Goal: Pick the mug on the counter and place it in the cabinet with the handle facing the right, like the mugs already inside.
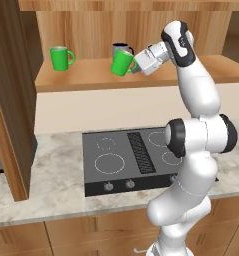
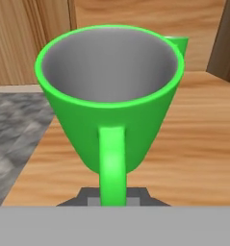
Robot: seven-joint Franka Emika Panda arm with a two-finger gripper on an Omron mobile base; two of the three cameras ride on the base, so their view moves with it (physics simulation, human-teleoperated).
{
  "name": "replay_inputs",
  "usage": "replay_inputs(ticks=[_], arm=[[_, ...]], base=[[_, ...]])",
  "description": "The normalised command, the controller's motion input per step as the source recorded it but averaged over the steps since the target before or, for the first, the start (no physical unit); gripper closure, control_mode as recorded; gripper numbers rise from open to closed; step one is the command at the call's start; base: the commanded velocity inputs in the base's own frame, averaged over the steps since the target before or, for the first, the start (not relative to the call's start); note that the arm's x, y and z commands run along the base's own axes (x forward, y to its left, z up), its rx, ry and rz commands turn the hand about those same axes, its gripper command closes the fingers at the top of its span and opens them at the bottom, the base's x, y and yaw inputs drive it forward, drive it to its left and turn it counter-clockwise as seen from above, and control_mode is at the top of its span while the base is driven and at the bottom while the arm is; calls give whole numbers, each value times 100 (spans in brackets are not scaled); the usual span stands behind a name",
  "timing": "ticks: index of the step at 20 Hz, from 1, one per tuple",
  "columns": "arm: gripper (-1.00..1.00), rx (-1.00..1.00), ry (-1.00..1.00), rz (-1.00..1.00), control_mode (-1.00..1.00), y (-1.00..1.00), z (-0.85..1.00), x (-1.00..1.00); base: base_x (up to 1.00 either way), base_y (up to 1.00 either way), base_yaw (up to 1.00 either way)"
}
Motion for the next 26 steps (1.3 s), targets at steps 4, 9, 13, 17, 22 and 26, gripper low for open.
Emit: replay_inputs(ticks=[4, 9, 13, 17, 22, 26], arm=[[-100, 0, 0, 0, -100, 0, 0, 2], [-100, 0, 0, 0, -100, 0, 0, 2], [-100, 0, 0, 0, -100, 0, 0, 0], [-100, 0, 0, 0, -100, -2, 0, -4], [-100, 0, 0, 0, -100, -10, 0, -15], [-100, 0, 0, -2, -100, -16, 0, -13]], base=[[0, 0, 0], [0, 0, 0], [0, 0, 0], [0, 0, 0], [0, 0, 0], [0, 0, 0]])
